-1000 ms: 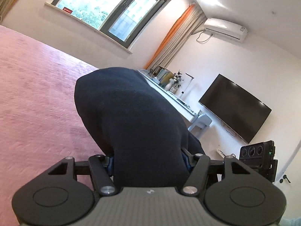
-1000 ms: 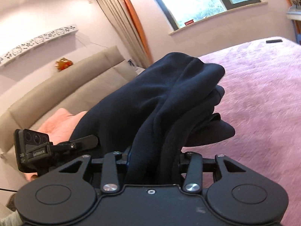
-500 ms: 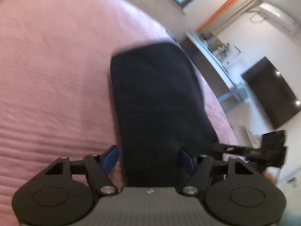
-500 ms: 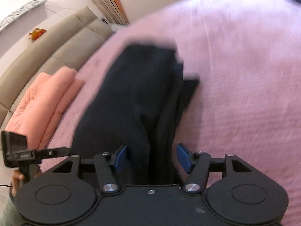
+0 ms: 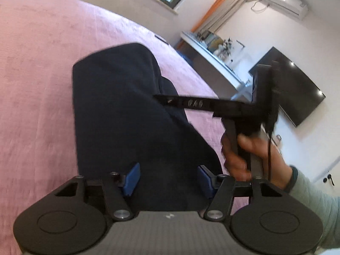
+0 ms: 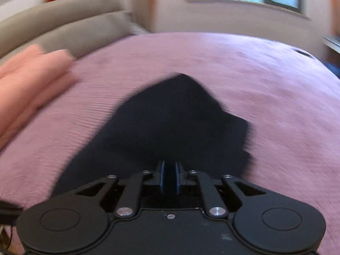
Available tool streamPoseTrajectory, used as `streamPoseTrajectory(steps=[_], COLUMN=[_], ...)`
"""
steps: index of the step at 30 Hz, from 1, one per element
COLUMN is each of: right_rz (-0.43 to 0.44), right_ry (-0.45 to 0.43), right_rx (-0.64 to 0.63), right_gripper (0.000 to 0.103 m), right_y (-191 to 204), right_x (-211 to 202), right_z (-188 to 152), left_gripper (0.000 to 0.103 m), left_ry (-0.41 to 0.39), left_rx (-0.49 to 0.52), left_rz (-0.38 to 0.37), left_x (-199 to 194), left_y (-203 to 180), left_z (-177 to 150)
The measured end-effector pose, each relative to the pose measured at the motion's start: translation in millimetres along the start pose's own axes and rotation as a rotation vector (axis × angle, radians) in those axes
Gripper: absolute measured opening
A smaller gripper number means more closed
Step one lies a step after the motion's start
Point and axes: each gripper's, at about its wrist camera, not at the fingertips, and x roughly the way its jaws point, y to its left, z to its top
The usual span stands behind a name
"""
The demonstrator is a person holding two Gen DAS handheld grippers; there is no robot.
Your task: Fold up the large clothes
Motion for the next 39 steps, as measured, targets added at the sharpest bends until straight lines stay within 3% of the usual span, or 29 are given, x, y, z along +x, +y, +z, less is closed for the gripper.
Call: streamPoseTrajectory(steps=[3,6,7,8,9,10,11,13,15,17,22,28,33,39], right_rz=[-0.029,-0.016,-0.026,-0.041,-0.051,-0.058,-0.061,-0.069,-0.101,-0.132,-0.18,-0.216,-0.299,-0.316], right_ry=[0.047,0.0,-0.02,-0.036,-0.051,-0.068,-0.08,-0.088,-0.089,-0.104,-0.095,-0.083,-0.054,-0.062], right_rx=[0.124,0.207,0.22,0.231,0.238,0.244,0.247,0.247,0.233,0.21,0.146,0.142,0.102,0.08], right_gripper=[0.013,0.019,0.033,0.04,0.048,0.048,0.048,0.058,0.076,0.078,0.081,0.081,0.081,0.082], right_y=[-26,-31,-35,-32,-28,-22,-16,-3,13,30,70,88,96,100], right_x=[-26,-83,-107,-130,-146,-163,-179,-199,-218,-239,-260,-258,-250,-245], right_z=[-13,-23,-26,-29,-30,-30,-31,-27,-22,-23,-25,-31,-33,-36], left_gripper=[0.059,0.056,0.056,0.058,0.059,0.06,0.063,0.065,0.082,0.09,0.09,0.095,0.099,0.099], left_ry=[0.001,-0.015,-0.029,-0.05,-0.072,-0.094,-0.12,-0.154,-0.19,-0.21,-0.229,-0.265,-0.277,-0.29], left_rx=[0.047,0.082,0.108,0.136,0.155,0.165,0.169,0.18,0.181,0.176,0.154,0.121,0.085,0.084], left_rz=[0.08,0.205,0.27,0.34,0.404,0.46,0.526,0.622,0.707,0.788,0.796,0.855,0.845,0.821], left_x=[-12,-14,-11,-10,-11,-14,-15,-23,-31,-44,-93,-137,-145,-148], left_y=[-13,-35,-52,-67,-81,-95,-110,-134,-154,-170,-190,-211,-215,-222], left_z=[-9,-4,1,1,2,4,7,6,4,-3,-20,-27,-14,-8])
